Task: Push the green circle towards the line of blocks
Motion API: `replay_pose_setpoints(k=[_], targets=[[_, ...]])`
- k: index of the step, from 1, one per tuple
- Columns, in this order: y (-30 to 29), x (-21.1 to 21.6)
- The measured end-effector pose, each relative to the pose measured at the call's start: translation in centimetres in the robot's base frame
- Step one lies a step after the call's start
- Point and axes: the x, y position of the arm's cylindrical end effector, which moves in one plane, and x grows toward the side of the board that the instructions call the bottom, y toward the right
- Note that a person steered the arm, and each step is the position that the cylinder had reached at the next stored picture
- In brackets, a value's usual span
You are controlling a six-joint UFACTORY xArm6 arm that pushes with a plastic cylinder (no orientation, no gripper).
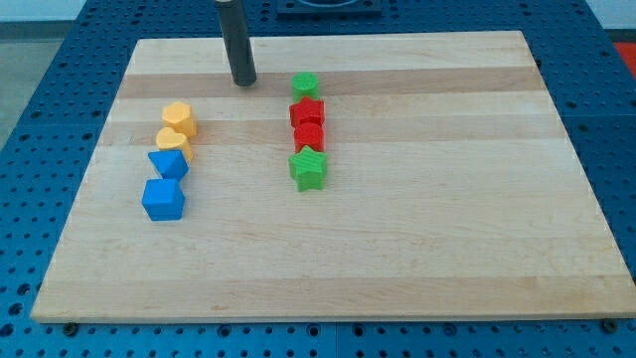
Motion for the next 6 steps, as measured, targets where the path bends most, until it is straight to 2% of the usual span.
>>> replay_pose_setpoints(k=[1, 3, 5, 6], targets=[[0.2, 0.7], [9.0, 2.1], [16.6, 1.4], [17.9, 2.9]])
